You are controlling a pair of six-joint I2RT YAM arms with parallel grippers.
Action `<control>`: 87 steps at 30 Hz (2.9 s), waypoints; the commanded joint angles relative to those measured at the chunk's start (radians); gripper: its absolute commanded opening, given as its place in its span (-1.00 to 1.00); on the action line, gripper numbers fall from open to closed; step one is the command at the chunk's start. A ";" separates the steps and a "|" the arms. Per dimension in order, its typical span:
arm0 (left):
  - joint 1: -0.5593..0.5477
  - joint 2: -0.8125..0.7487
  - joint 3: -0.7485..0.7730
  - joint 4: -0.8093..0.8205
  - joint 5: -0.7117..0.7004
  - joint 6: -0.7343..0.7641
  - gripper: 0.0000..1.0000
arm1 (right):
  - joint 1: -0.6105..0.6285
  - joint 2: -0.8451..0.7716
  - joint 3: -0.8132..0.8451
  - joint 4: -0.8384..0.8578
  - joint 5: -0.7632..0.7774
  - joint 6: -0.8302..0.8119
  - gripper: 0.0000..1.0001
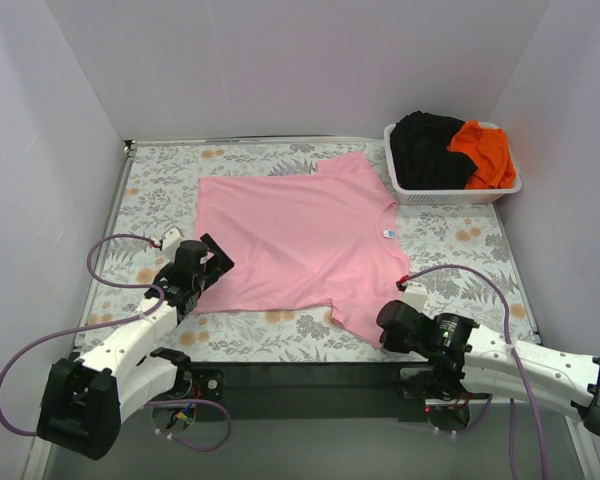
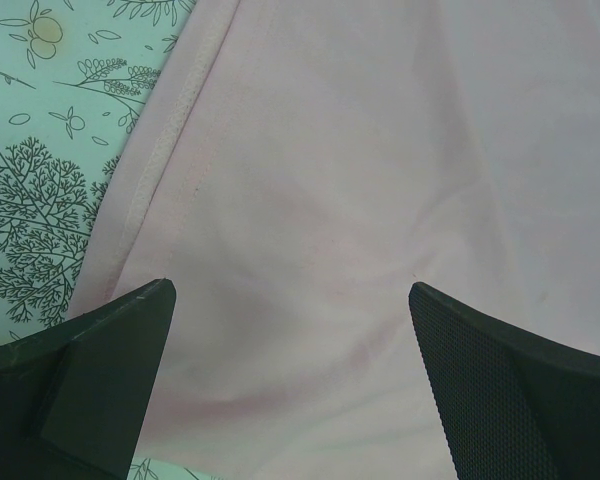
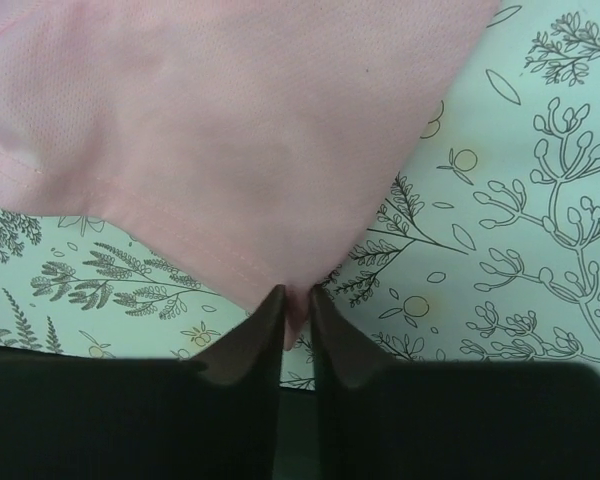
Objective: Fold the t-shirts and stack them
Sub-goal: Fold the tshirt
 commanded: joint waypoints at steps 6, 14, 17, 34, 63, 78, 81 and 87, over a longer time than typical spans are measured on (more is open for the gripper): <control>-0.005 -0.019 -0.007 0.009 -0.021 0.013 0.96 | 0.007 -0.028 0.036 -0.003 0.120 0.018 -0.97; -0.005 0.004 -0.004 0.007 -0.028 0.018 0.96 | 0.003 0.168 0.293 0.000 0.370 -0.120 -0.97; -0.007 0.007 -0.004 0.009 -0.017 0.020 0.96 | -0.013 0.246 0.367 0.008 0.418 -0.174 -0.97; -0.026 0.041 -0.001 -0.004 -0.098 -0.029 0.95 | -0.467 0.381 0.447 0.411 0.161 -0.582 -0.97; -0.102 -0.048 0.014 -0.375 -0.083 -0.267 0.60 | -0.737 0.740 0.645 0.663 -0.208 -0.700 -0.97; -0.184 -0.073 0.005 -0.458 -0.110 -0.362 0.02 | -0.758 0.759 0.640 0.671 -0.226 -0.705 -0.97; -0.189 -0.074 0.005 -0.461 -0.107 -0.364 -0.20 | -0.766 0.751 0.634 0.671 -0.223 -0.706 -0.97; -0.192 -0.080 0.003 -0.461 -0.106 -0.366 -0.96 | -0.770 0.756 0.632 0.671 -0.228 -0.708 -0.97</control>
